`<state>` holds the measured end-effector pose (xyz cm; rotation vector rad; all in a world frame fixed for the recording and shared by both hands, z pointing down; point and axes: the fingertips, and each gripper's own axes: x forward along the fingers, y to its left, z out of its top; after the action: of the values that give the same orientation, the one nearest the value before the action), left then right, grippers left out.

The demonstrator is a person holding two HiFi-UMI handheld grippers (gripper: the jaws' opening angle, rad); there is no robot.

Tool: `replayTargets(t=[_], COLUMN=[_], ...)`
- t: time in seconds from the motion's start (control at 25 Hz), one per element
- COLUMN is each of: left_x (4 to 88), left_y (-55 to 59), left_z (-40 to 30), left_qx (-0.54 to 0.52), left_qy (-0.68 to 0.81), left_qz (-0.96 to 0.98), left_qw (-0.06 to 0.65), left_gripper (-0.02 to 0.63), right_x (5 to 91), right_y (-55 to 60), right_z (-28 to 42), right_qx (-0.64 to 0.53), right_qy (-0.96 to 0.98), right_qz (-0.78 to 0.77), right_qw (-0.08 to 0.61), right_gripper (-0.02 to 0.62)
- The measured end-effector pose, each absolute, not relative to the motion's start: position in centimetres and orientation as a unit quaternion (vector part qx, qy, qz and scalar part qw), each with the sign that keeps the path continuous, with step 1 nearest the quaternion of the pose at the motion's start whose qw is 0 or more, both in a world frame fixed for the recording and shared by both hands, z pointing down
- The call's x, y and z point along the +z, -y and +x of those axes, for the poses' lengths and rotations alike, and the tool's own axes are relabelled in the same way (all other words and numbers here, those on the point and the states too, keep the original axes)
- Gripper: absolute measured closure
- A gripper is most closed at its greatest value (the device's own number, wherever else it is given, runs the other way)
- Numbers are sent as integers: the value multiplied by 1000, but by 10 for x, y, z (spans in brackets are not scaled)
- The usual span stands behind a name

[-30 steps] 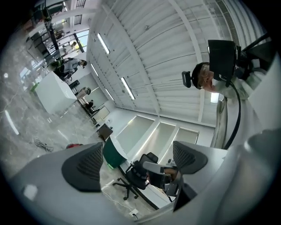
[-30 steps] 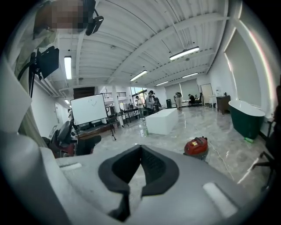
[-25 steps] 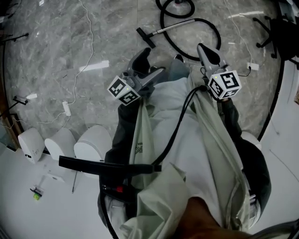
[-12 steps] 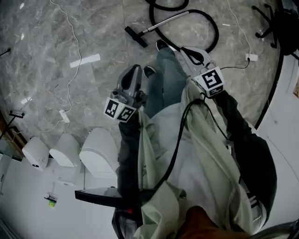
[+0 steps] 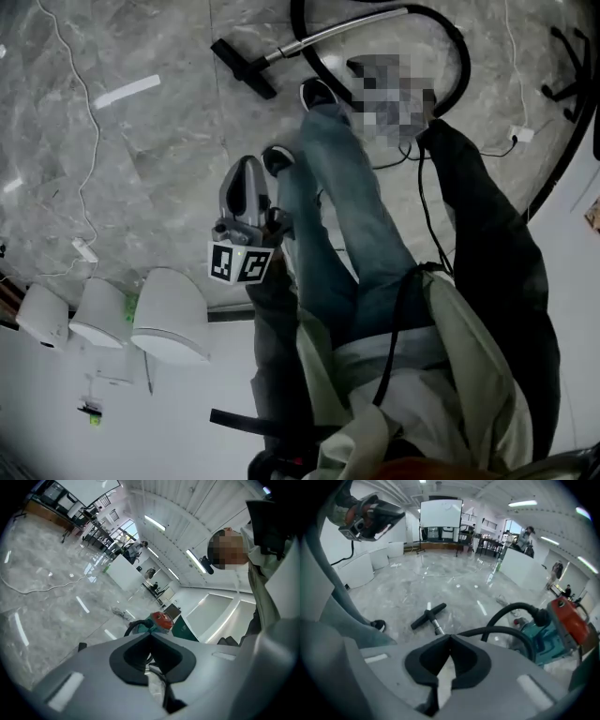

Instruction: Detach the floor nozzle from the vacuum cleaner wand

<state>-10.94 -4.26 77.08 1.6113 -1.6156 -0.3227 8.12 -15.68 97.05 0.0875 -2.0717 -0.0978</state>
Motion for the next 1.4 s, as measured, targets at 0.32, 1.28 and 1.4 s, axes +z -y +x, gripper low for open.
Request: replayTargets(t=[0.32, 1.28, 1.4], left_x=[885, 927, 889], left_y=[16, 29, 29], left_z=[-119, -50, -48], left_qx=[-126, -210, -261], left_qy=[667, 563, 569], left_qz=[589, 593, 578], left_qw=[438, 537, 524], left_gripper=[603, 301, 360], right_x=[1161, 1149, 1059], right_y=[198, 133, 122], right_z=[56, 71, 65], right_qx=[-49, -198, -219], right_qy=[794, 610, 610], right_qz=[-24, -259, -222], right_qw=[605, 722, 729], right_gripper=[456, 462, 462])
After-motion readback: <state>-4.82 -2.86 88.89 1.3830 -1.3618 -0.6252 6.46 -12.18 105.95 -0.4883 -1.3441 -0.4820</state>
